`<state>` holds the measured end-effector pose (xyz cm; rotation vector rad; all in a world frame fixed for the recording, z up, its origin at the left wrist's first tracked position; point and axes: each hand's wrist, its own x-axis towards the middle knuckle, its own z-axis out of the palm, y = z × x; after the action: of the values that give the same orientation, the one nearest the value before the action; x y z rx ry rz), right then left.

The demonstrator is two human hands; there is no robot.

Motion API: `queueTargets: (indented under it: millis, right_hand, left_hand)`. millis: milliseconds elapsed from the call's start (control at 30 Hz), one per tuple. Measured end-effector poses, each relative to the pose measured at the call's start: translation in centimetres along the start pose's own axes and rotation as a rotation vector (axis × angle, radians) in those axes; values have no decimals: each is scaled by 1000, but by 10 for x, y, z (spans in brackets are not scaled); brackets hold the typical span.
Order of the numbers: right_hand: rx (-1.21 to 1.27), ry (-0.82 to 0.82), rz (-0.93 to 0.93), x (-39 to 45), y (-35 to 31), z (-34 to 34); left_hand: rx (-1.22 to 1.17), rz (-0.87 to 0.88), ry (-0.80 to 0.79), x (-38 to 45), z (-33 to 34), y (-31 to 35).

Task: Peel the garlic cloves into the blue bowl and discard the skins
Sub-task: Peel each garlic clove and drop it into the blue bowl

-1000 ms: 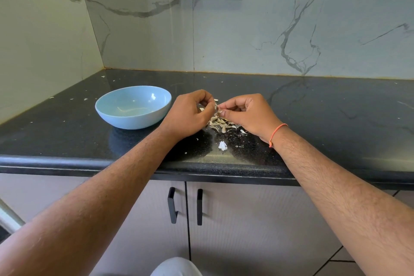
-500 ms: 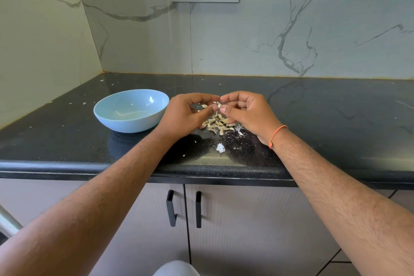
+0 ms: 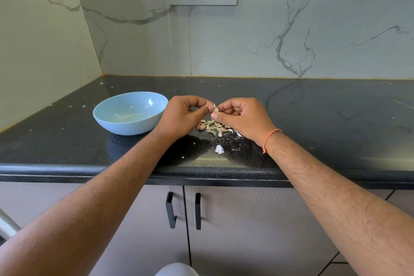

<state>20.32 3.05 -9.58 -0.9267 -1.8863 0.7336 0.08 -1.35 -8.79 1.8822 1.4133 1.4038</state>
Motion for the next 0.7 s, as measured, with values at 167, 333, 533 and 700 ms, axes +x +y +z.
queueTargets:
  millis: [167,333,533,700]
  right_hand:
    - [-23,-16,-50,-1,-3,-1]
    - [-22,-36,-42,0,1,-3]
    - [86,-85,4,1,0,-5]
    - [124,-103,15,1,0,-4]
  left_hand:
    - [-5,-27,-22,0,0,2]
    - [-31,-48,-71,3,-3,-3]
    - [-78,-82,-122,3,-4,-1]
    - [-58,-81,-146,2,-1,3]
